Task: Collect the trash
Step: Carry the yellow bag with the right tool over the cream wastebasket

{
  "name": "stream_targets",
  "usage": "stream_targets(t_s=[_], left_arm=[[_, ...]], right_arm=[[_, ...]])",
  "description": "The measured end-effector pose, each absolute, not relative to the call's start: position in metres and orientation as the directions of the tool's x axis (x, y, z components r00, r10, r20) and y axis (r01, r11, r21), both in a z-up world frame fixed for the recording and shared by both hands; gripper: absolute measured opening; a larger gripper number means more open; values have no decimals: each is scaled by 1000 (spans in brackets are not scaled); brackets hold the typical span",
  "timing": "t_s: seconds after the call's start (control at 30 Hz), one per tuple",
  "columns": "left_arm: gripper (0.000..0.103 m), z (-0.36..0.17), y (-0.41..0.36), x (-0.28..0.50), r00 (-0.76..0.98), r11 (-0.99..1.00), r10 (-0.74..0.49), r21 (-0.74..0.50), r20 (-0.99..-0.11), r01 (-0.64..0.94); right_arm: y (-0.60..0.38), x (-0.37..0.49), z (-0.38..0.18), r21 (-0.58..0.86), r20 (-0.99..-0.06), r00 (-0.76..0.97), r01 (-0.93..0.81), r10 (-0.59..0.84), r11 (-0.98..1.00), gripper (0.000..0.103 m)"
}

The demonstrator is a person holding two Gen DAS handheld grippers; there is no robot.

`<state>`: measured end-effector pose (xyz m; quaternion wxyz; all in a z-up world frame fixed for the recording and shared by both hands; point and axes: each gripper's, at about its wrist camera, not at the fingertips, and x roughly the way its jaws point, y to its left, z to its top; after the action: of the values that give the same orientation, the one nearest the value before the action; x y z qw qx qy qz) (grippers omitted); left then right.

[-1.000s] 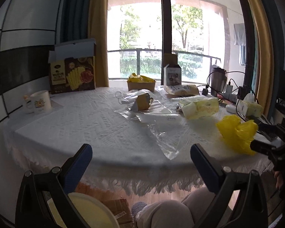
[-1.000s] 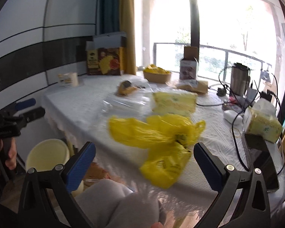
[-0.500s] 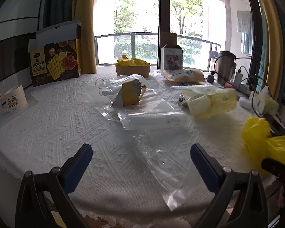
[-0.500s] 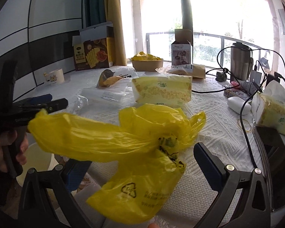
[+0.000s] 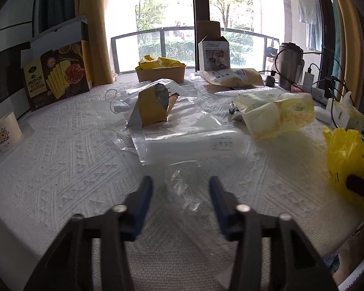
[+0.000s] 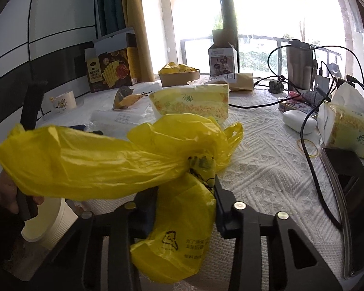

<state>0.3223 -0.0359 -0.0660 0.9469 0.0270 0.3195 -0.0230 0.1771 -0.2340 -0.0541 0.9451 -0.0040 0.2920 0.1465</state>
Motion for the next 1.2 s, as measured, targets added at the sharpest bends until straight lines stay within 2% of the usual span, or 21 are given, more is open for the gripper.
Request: stream_targets(t_s=[0.33,0.63,1.03,1.2], left_arm=[[27,-53,-34,298,813,997,-61,5,-579,78],[27,-28,-27,251,845,996,-83,-16,-528,88],[27,-13,20,185,875,997,-56,-69,-480,27],[27,-14,44,158,884,998,-9,-60,-467,-21]], right_arm=[[-234,160,-41,48,-513,819,-273,258,961,22],[-218,135,-17,24,-473,837,-300,275,954,21],[-178,108,1,-6,-456,828,-369,326,929,21],[-154,100,4,-18,-458,815,-407,355,913,21]])
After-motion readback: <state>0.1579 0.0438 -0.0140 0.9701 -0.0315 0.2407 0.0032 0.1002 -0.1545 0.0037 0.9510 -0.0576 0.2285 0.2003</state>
